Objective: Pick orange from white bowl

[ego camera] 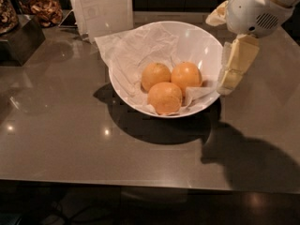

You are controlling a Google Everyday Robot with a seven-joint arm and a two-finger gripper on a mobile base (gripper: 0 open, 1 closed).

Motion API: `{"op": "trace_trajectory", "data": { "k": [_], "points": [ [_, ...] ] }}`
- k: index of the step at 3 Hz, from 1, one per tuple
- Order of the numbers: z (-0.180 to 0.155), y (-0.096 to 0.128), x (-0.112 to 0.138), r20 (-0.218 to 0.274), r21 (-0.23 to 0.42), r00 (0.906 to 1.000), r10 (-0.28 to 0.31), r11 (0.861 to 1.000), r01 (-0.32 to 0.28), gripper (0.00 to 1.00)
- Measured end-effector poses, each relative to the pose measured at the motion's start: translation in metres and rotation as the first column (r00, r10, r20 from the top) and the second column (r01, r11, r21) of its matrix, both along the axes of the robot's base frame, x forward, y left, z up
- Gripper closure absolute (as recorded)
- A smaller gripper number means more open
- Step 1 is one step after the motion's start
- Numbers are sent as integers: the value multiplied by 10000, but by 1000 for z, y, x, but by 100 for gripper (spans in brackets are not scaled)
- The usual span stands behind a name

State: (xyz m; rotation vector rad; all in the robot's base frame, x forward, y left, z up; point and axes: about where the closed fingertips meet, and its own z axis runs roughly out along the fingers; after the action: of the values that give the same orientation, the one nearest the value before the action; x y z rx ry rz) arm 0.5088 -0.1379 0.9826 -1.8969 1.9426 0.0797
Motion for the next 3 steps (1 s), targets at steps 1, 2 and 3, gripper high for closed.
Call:
{"op": "trace_trajectory", "data": {
  "k": [1,2,3],
  "points": [
    [-3,-3,5,54,242,9998,-189,9995,188,0],
    [-11,8,33,7,724,9994,353,9968,-353,0],
    [-22,25,65,-99,1153,9957,916,9893,-899,0]
  ]
}}
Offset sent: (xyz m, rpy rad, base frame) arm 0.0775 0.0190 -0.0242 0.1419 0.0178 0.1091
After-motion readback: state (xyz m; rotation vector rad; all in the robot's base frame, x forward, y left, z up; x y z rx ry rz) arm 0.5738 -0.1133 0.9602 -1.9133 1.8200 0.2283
